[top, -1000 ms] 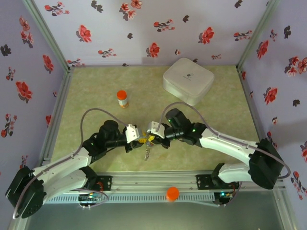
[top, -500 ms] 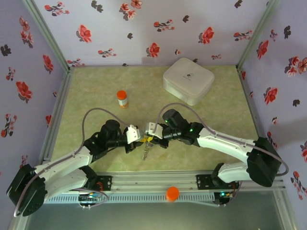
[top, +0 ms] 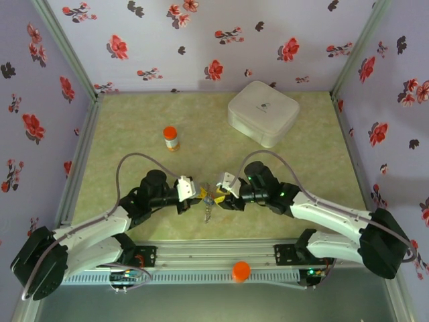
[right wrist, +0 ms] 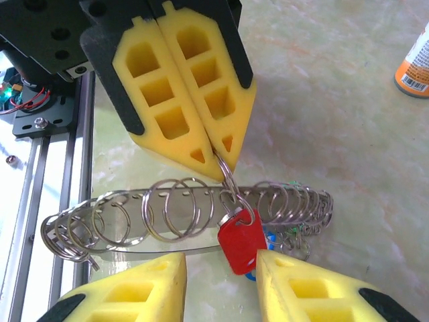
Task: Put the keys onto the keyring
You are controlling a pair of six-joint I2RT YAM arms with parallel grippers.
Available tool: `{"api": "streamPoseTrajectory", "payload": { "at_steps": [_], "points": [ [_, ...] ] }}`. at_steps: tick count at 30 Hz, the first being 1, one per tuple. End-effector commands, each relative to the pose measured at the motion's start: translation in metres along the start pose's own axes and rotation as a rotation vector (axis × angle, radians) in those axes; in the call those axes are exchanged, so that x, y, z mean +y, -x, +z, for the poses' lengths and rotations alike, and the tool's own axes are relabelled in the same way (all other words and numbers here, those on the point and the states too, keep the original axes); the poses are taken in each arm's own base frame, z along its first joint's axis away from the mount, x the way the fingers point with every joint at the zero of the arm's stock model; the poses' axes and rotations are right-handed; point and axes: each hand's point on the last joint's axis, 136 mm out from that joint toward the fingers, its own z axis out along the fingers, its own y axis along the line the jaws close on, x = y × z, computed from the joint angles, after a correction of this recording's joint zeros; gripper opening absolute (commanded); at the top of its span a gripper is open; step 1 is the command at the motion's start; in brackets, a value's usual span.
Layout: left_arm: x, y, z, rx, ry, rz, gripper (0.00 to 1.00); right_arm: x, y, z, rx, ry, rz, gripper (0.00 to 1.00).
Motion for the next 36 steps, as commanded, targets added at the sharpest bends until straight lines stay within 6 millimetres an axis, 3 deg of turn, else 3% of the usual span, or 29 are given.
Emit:
{"api": "streamPoseTrajectory", "payload": {
  "at_steps": [1, 7, 14, 21, 32, 36],
  "points": [
    [-0.004, 0.01, -0.002, -0.048, -0.012, 0.012, 0.0, -0.008, 0.014, 0.001, -0.051, -0.032, 0.002, 0.32],
    [-0.004, 0.011, -0.005, -0.054, -0.006, 0.017, 0.0, -0.016, 0.013, 0.005, -0.001, -0.053, -0.06, 0.29],
    [-0.003, 0.011, -0.005, -0.046, -0.001, 0.025, 0.0, -0.007, 0.022, 0.013, -0.002, 0.029, -0.081, 0.27],
    [-0.004, 0.011, -0.006, -0.051, 0.0, 0.027, 0.0, -0.003, 0.016, 0.016, 0.026, 0.062, -0.071, 0.24],
    [-0.003, 0.011, -0.005, -0.049, 0.002, 0.029, 0.0, -0.002, 0.008, 0.011, 0.064, 0.054, -0.074, 0.0],
    [-0.003, 0.013, -0.005, -0.055, 0.003, 0.034, 0.0, -0.004, 0.009, 0.007, 0.065, 0.037, -0.077, 0.0]
  ]
}}
